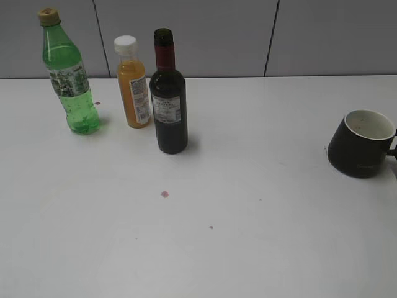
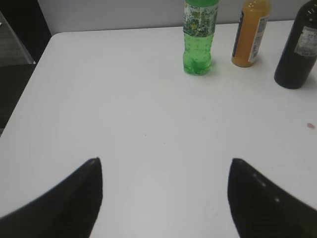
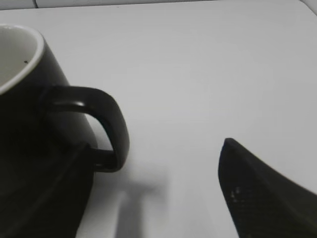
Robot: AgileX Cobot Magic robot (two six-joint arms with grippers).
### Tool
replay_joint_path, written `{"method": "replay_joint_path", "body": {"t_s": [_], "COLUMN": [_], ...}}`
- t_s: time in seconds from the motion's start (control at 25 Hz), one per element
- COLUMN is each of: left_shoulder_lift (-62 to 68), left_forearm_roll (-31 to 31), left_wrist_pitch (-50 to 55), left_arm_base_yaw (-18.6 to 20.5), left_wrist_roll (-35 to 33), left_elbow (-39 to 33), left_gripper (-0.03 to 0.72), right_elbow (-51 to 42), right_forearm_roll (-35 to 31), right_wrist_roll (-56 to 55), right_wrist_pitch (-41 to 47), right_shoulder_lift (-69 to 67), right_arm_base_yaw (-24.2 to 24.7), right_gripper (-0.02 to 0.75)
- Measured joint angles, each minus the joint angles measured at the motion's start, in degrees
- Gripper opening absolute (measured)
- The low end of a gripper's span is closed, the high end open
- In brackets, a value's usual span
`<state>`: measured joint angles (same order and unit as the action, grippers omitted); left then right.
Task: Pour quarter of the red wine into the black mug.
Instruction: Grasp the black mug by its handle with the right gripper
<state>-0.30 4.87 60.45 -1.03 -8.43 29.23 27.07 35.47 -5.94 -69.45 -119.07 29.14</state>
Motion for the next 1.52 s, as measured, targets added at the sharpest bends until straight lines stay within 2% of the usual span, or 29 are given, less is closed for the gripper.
{"method": "replay_joint_path", "body": {"t_s": [0.72,1.08,1.52], "left_shoulder_lift": [0.0,0.0,0.0], "left_forearm_roll": [0.0,0.0,0.0], "left_wrist_pitch": [0.0,0.0,0.0], "left_arm_base_yaw": [0.0,0.0,0.0], "left_wrist_roll": [0.0,0.0,0.0], "left_elbow": [0.0,0.0,0.0], "left_gripper": [0.587,0.587,0.587], "right_elbow": [4.39,7.26,10.5], "right_forearm_roll": [1.32,1.4,5.64], "right_wrist_roll": [-1.34,-1.51,-1.51], "right_wrist_pitch": [0.07,-0.37,-0.32], "right_shoulder_lift": [-0.47,-5.29,-5.67], "right_arm_base_yaw": [-1.78,-1.78,-2.57], "right_gripper": [0.595,0.594,0.594]}}
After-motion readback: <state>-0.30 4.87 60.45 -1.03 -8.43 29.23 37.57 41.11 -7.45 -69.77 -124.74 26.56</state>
